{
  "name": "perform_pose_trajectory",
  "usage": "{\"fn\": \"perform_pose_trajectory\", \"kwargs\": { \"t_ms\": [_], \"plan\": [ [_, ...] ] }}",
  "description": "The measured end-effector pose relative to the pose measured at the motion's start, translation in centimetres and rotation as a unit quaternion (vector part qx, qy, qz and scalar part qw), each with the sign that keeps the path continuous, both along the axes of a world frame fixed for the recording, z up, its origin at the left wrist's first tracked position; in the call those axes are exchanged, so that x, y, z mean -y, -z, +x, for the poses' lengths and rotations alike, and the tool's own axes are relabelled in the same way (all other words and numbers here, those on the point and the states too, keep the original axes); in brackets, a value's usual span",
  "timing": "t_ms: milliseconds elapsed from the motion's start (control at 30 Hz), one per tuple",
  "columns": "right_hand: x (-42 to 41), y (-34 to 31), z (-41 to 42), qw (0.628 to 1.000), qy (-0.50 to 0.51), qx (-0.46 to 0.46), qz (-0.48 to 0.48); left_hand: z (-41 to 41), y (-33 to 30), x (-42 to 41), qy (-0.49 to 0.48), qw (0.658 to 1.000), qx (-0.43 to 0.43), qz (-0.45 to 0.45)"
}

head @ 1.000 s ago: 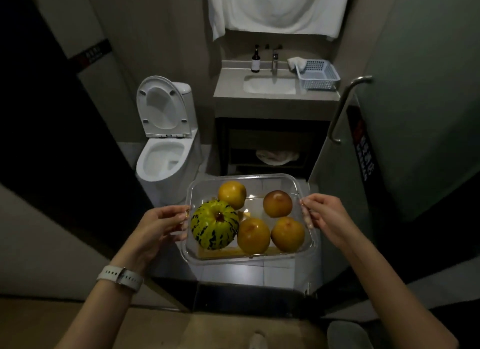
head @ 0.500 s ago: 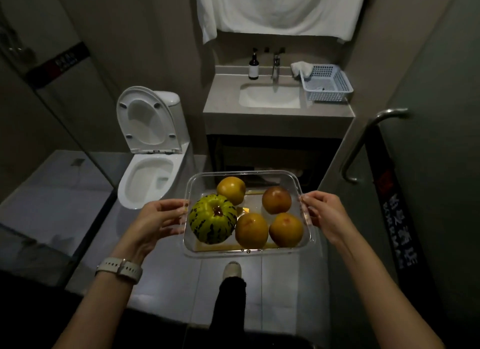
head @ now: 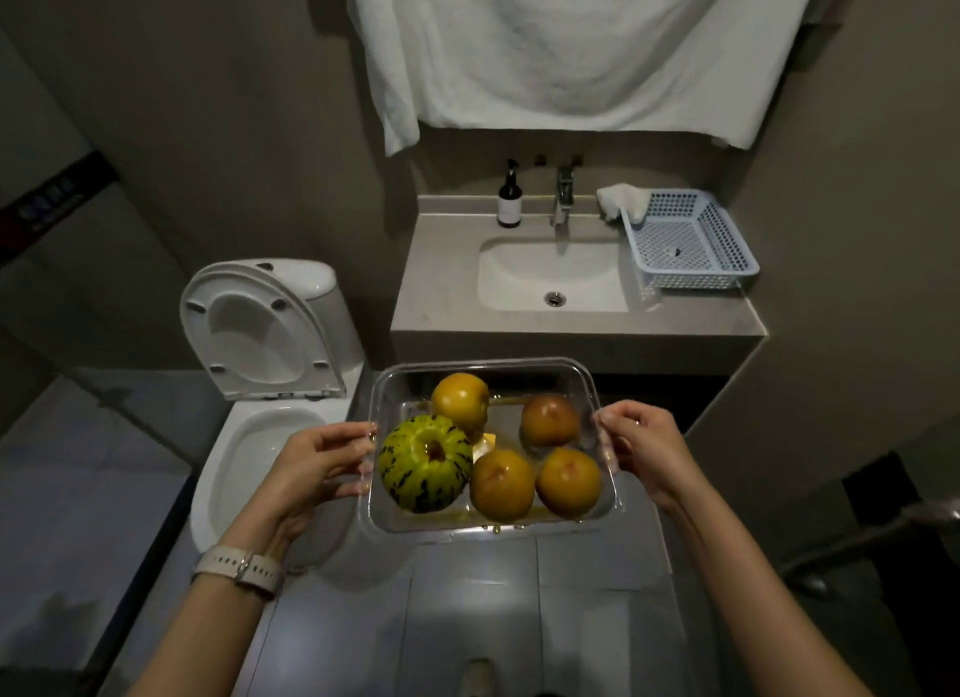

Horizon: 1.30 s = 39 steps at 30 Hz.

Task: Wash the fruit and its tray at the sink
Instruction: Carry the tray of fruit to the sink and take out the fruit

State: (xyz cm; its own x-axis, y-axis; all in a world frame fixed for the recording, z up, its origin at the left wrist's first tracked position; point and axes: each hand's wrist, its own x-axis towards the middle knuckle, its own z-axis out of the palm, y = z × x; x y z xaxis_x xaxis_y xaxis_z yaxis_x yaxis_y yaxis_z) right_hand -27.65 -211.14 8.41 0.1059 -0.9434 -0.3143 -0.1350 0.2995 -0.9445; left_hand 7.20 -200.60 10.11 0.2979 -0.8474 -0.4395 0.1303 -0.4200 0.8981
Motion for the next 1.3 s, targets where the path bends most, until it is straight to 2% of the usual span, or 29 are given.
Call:
{"fn": "perform_pose_trajectory", "kwargs": {
  "t_ms": [367, 767, 1000, 1300],
  "plan": [
    [22.0, 0.3, 5.8, 0.998, -0.054, -0.01, 0.001, 4.1, 1.5, 17.0, -0.051, 0.998, -0.019, 0.019],
    [47.3, 1.8, 15.5, 0.976, -0.215, -0.045, -0.002, 4.9, 6.4, 31.7, -0.249, 0.965, -0.068, 0.037],
    [55.1, 4.9, 22.0, 0.95, -0.293, -0.104, -0.009, 4.5, 9.0, 35.6, -0.334, 0.936, -0.102, 0.051],
    [59.3, 8.7, 28.0, 0.934, -0.331, -0.136, 0.01, 3.4, 11.1, 38.6, -0.387, 0.909, -0.131, 0.082]
  ]
}}
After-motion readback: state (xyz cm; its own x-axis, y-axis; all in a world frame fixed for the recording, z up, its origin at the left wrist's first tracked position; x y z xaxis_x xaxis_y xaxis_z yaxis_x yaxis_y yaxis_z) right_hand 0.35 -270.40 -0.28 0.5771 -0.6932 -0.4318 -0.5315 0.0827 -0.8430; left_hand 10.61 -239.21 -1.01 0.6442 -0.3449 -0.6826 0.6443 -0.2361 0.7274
